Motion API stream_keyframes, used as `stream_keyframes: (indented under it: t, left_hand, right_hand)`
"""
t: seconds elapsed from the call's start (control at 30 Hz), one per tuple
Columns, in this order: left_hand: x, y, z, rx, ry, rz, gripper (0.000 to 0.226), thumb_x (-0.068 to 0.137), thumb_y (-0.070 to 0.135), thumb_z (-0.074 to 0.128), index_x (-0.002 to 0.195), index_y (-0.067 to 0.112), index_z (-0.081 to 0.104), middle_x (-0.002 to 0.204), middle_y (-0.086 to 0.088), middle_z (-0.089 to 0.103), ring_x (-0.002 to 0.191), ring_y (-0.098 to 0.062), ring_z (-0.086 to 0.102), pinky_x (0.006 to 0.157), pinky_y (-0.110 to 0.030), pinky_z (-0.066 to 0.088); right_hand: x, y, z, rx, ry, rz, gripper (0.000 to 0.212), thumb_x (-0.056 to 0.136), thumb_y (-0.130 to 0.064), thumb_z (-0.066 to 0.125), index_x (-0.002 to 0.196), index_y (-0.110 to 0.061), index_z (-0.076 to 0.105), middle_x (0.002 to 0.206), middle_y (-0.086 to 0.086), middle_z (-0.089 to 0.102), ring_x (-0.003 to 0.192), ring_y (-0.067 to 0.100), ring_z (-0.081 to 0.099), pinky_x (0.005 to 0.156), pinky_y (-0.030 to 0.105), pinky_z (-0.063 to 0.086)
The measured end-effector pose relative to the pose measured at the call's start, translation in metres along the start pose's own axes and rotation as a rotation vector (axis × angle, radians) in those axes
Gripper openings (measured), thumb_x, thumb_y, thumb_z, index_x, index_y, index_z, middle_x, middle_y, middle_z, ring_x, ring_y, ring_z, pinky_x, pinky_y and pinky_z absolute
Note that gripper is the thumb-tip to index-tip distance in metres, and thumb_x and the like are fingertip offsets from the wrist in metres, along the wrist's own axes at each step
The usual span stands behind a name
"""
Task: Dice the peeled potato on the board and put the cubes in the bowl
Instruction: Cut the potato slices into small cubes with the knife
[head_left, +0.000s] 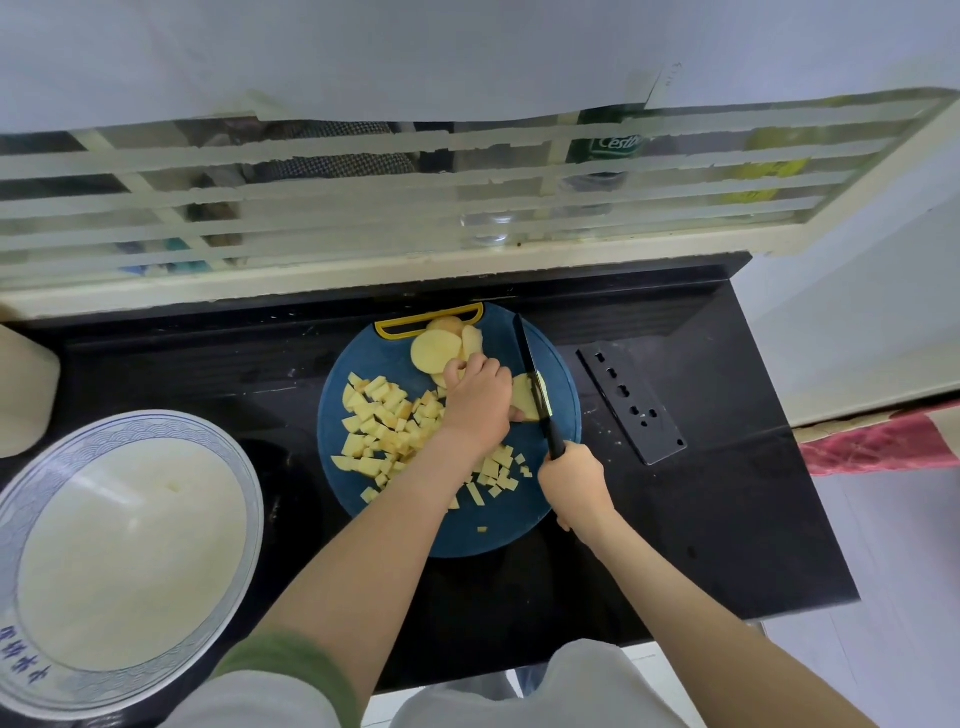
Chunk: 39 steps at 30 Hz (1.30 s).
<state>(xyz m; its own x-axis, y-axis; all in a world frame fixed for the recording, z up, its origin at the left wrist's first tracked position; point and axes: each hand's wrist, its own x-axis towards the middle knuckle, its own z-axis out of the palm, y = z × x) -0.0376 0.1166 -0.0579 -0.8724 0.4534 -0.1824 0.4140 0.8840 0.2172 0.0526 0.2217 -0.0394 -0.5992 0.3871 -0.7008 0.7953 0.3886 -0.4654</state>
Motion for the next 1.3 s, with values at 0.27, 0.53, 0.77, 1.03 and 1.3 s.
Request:
stream_keyframes:
  t: [0.27,0.53,0.77,1.03,1.3]
  left_hand:
    - [0.000,-0.002,-0.002,-0.047,-0.027,-0.035,0.033,0.091,0.038,0.058,0.115,0.015,0.057,0.120,0.003,0.052,0.122,-0.018,0.034,0.098,-0.037,0.017]
    - [0.007,-0.002,-0.007,-0.115,-0.077,-0.111,0.024,0.091,0.029,0.059,0.111,0.017,0.060,0.117,0.002,0.054,0.120,-0.019,0.036,0.096,-0.038,0.020]
    - [0.007,-0.001,-0.007,-0.065,-0.067,-0.089,0.024,0.093,0.030,0.057,0.113,0.016,0.059,0.119,0.001,0.053,0.121,-0.020,0.036,0.098,-0.039,0.021]
    - [0.004,-0.002,-0.005,-0.075,-0.039,-0.077,0.023,0.093,0.029,0.056,0.111,0.015,0.059,0.117,0.001,0.054,0.120,-0.020,0.037,0.098,-0.038,0.019]
    - [0.006,0.002,-0.010,-0.042,-0.079,-0.107,0.026,0.093,0.029,0.056,0.113,0.013,0.060,0.118,-0.002,0.054,0.119,-0.022,0.038,0.097,-0.039,0.023]
  right_hand:
    - [-0.002,-0.010,0.000,0.162,0.032,-0.065,0.023,0.099,-0.015,0.039,0.077,-0.013,0.047,0.072,0.004,0.048,0.059,0.015,0.044,0.050,0.028,0.038]
    - [-0.014,-0.003,0.001,0.116,0.001,-0.073,0.024,0.097,-0.013,0.037,0.074,-0.013,0.046,0.070,0.003,0.046,0.056,0.016,0.041,0.051,0.030,0.038]
    - [-0.008,-0.003,0.003,0.032,0.016,-0.054,0.022,0.096,-0.009,0.039,0.076,-0.012,0.048,0.076,0.007,0.053,0.063,0.021,0.052,0.055,0.032,0.047]
    - [0.004,-0.013,0.007,0.133,0.017,-0.034,0.020,0.097,-0.013,0.038,0.080,-0.014,0.048,0.080,0.007,0.052,0.065,0.020,0.050,0.055,0.031,0.044]
    - [-0.010,-0.007,0.002,0.164,0.020,-0.082,0.024,0.097,-0.012,0.039,0.075,-0.012,0.046,0.070,0.003,0.046,0.057,0.014,0.040,0.050,0.027,0.035]
